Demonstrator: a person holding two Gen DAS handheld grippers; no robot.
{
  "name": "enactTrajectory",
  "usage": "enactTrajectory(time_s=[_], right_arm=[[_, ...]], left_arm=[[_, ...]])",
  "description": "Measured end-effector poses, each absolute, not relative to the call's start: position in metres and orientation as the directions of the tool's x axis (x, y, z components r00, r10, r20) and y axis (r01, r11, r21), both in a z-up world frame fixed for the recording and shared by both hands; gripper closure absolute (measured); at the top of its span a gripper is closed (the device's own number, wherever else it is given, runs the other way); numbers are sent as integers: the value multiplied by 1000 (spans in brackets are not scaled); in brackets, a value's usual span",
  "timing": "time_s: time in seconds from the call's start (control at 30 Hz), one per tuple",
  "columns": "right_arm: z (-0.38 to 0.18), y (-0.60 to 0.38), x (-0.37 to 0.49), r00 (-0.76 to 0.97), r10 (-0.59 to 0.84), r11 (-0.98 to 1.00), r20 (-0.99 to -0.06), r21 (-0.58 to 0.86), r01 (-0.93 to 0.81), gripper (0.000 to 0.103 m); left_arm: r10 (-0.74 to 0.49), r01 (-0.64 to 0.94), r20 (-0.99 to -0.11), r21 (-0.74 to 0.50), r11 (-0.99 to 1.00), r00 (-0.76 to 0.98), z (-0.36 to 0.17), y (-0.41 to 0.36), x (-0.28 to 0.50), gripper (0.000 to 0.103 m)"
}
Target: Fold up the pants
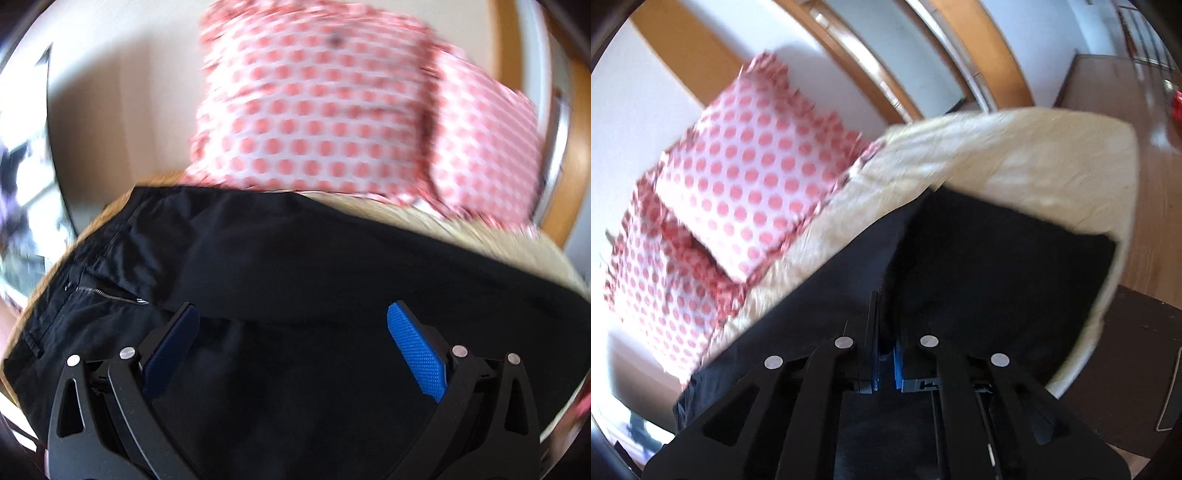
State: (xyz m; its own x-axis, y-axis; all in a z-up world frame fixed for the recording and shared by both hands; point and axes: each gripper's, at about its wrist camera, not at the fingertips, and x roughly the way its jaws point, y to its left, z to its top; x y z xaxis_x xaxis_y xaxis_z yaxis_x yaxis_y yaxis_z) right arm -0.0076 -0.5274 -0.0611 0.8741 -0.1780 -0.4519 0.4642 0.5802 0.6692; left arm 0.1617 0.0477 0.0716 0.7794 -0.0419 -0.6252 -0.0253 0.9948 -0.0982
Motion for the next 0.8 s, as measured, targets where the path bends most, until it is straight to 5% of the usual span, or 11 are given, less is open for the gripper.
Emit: enactTrajectory(time_s=[0.27, 0.37, 0.5, 0.6, 0.73, 0.8], right_arm=[[-72, -542, -7, 857, -194, 549, -478, 671, 499, 97], [-78, -544, -4, 853, -177, 534, -492, 680, 503, 97], [-83, -545, -3, 849, -161, 531, -503, 681, 504, 97], [-80, -543, -2, 845, -170, 552, -506, 662, 507, 97], [-72, -542, 1, 847, -181, 587, -499, 637, 500, 97], [-67, -542, 3, 851, -186, 608, -492, 623, 492, 97]], left_arm=[[-61, -185, -720, -257, 949, 691, 82, 128, 278, 4], [-22, -241, -768, -228, 944, 640, 78, 141, 333, 18], [-47, -308, -828, -260, 915, 559, 60, 154, 384, 23], [-76, -366, -859, -293, 883, 506, 43, 161, 409, 44], [-151, -411, -850, -390, 824, 505, 25, 170, 415, 90], [-161, -420, -832, -424, 802, 531, 25, 175, 406, 95]])
